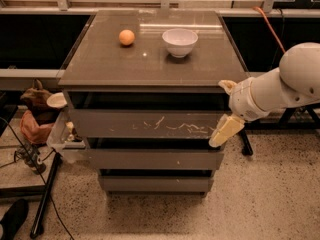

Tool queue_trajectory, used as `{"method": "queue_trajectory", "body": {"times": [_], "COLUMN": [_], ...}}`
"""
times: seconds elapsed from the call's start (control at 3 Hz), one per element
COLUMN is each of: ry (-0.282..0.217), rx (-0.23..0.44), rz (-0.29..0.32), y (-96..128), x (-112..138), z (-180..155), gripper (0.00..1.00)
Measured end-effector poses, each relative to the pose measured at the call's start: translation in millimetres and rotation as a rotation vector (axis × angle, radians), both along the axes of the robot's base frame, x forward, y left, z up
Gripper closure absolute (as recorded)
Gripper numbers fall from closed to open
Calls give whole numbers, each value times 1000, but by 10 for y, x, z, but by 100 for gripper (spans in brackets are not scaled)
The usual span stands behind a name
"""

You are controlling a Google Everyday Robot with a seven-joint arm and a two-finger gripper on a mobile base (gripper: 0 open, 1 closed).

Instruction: Open top drawer

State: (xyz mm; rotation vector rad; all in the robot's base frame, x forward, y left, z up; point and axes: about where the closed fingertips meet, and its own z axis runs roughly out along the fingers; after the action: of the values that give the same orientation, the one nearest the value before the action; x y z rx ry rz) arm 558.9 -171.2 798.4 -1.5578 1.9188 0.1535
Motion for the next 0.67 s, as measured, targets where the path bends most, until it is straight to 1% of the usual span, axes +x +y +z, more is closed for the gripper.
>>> {"method": "queue_trajectory", "body": {"times": [0.33,0.67], "ry": [3,51], "rx": [2,29], "rz": [4,75], "y": [20,375], "x": [8,122], "z": [-17,-303], "gripper": [0,0]}}
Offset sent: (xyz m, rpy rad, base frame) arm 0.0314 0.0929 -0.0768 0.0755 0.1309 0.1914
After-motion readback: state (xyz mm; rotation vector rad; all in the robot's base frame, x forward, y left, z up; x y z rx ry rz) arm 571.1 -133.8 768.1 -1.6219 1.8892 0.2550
